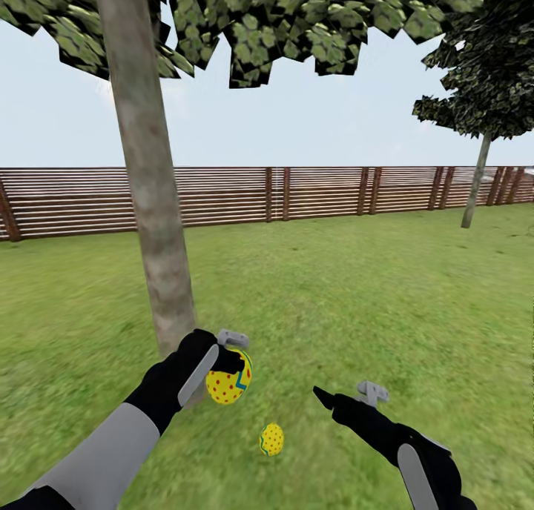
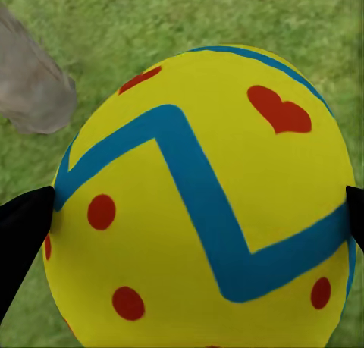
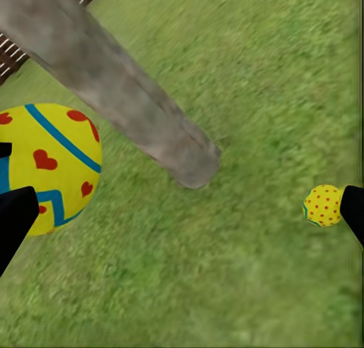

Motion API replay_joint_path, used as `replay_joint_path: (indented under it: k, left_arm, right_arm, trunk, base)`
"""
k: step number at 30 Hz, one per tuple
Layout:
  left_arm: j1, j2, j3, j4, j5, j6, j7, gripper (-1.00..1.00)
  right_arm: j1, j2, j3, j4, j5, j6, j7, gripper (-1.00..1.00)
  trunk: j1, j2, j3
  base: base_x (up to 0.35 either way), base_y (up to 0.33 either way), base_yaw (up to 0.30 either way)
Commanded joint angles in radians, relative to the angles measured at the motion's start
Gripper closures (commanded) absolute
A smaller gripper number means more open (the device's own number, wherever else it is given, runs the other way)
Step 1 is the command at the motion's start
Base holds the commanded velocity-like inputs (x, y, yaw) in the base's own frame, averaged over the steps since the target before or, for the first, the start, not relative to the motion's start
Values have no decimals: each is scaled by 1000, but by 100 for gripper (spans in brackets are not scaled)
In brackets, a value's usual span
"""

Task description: Take the three Easter eggs out of the wicker basket on the lawn in the garden, then place them on the lawn next to a single tree (choose any tree) so that all three eggs are next to the same tree and none are left in the basket.

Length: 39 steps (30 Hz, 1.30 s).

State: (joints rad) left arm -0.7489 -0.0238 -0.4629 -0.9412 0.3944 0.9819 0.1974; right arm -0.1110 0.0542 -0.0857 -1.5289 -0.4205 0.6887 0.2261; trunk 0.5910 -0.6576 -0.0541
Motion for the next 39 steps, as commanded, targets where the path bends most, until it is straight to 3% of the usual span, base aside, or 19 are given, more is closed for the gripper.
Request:
replay_joint_path:
  k: [1, 14, 32, 39]
  left_arm:
    - [-1, 0, -2, -1, 10, 3, 10, 100]
    - [-1, 0, -2, -1, 11, 3, 9, 100]
    - [-1, 0, -1, -1, 10, 2, 8, 100]
    - [-1, -2, -2, 51, 11, -34, 7, 100]
  right_arm:
    - [-1, 1, -3, -1, 1, 6, 6, -100]
    - [-2, 1, -3, 2, 2, 12, 6, -100]
    - [-3, 1, -2, 18, 2, 12, 6, -100]
    - [-3, 1, 0, 18, 6, 6, 7, -100]
  trunk:
    - [1, -1, -2]
    - [1, -1, -15]
    - [1, -1, -43]
    - [28, -50, -75]
  base:
    - [301, -173, -22]
    - [253, -163, 44]
    - [9, -8, 73]
    - [0, 0, 55]
